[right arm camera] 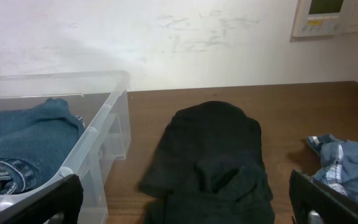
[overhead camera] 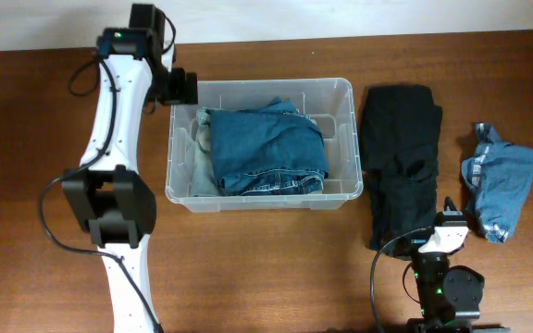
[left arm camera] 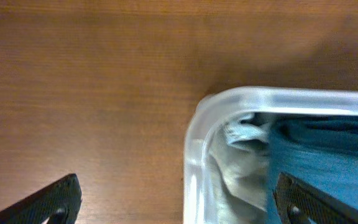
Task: Pack container
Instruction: 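Withdraw the left gripper up and back from the container, then move the right gripper to the black garment's far end and grasp it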
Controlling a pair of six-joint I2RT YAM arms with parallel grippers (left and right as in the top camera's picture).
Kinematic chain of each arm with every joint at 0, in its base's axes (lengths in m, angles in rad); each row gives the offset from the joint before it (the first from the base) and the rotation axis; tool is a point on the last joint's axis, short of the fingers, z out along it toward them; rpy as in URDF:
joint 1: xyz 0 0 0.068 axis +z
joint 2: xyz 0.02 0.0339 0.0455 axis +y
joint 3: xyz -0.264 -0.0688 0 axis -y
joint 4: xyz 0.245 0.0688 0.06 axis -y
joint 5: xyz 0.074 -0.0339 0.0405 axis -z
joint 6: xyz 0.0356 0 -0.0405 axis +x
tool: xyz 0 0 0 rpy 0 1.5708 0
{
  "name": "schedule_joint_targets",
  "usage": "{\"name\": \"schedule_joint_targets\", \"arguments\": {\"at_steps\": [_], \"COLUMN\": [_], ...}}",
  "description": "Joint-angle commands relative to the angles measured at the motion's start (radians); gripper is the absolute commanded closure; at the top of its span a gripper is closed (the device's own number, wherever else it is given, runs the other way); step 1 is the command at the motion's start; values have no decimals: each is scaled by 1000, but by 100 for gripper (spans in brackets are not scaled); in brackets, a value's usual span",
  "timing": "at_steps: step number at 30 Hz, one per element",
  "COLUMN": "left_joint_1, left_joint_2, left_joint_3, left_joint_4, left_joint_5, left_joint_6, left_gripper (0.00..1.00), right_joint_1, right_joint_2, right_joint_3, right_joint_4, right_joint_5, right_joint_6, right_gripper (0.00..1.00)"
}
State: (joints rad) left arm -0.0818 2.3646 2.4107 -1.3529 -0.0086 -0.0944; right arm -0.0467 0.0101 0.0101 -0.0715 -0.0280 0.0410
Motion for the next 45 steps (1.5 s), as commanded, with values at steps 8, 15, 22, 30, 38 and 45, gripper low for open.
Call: {"name": "schedule_joint_targets", "arguments": {"at_steps": [8, 15, 22, 30, 38, 45], "left_joint_1": [16, 93, 111, 111, 111, 111], "left_joint_2": [-254, -358, -357, -357, -357, -357], "left_joint_3": [237, 234, 234, 234, 234, 234], "left_joint_4": [-296, -335, -317, -317, -317, -317], "left_joint_5": [-237, -295, -294, -295, -295, -295], "left_joint_6": [-55, -99, -99, -99, -99, -99], "left_gripper": [1, 1, 1, 1, 1, 1], "right_joint_1": [1, 1, 1, 1, 1, 0], "right_joint_2": [-6, -6, -6, 46, 456, 959], "right_joint_3": [-5, -5, -5, 206, 642, 1046], "right_joint_4": [-4, -2, 54, -85, -402, -632], "right_joint_5": [-6, -33, -127, -195, -93, -130], "right_joint_6": [-7, 12, 80, 177, 177, 177], "right_gripper": [2, 2, 2, 2, 2, 2]}}
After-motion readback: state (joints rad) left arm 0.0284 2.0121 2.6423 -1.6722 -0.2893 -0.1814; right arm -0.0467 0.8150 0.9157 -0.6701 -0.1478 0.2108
